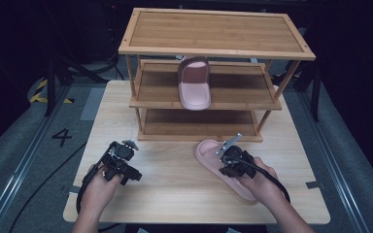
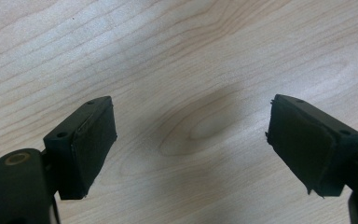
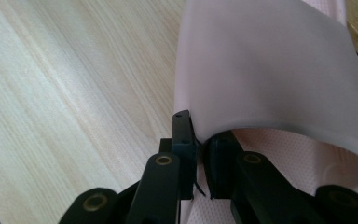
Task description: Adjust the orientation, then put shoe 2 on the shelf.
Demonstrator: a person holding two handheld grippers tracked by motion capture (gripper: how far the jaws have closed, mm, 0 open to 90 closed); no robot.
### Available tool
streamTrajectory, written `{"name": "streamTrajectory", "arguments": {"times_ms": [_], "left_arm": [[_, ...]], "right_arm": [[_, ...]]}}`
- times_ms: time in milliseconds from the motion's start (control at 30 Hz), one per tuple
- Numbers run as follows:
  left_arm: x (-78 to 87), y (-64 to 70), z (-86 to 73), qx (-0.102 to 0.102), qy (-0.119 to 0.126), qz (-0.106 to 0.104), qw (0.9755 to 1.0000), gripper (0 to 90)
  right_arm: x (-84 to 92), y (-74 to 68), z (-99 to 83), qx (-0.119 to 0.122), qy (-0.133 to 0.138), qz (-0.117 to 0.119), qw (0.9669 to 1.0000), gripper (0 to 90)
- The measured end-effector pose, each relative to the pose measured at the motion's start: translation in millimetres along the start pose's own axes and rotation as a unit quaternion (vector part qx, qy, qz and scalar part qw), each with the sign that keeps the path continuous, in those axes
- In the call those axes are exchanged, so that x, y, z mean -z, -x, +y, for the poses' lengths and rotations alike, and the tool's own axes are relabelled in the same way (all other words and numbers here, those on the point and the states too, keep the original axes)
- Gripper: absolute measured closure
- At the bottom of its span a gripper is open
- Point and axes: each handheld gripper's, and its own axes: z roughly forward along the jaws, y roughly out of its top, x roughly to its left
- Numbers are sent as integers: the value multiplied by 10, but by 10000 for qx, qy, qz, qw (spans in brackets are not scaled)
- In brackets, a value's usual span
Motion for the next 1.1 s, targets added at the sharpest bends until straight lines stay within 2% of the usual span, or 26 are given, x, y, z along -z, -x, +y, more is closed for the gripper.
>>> {"name": "streamTrajectory", "arguments": {"times_ms": [133,167,200,400,500,567,600,633,733,800,900,1100], "left_arm": [[-5,9,2,26,6,-9,10000,161],[-11,4,6,-46,32,8,10000,164],[-14,16,5,38,35,-21,10000,163],[15,-28,27,12,8,51,10000,156],[22,-60,32,-15,-112,-57,9999,159],[9,-89,30,104,-202,-242,9994,170],[6,-103,31,136,-226,-277,9993,173],[11,-111,33,159,-263,-224,9993,172],[31,-98,32,63,-224,-142,9996,175],[43,-99,42,29,-262,-256,9993,169],[44,-99,53,-27,-290,-214,9993,171],[25,-105,76,-112,-337,-187,9992,172]], "right_arm": [[34,-27,2,54,17,73,10000,839],[49,-37,3,76,34,111,9999,840],[72,-54,7,122,51,153,9998,840],[225,-102,17,278,96,255,9992,838],[320,-109,11,254,127,304,9991,833],[390,-105,7,193,184,355,9990,831],[420,-105,8,169,196,387,9989,831],[447,-106,11,184,184,394,9989,830],[539,-110,23,240,83,345,9991,828],[633,-103,26,278,58,339,9990,826],[707,-105,29,268,61,354,9990,821],[1020,-84,81,280,50,250,9993,823]]}}
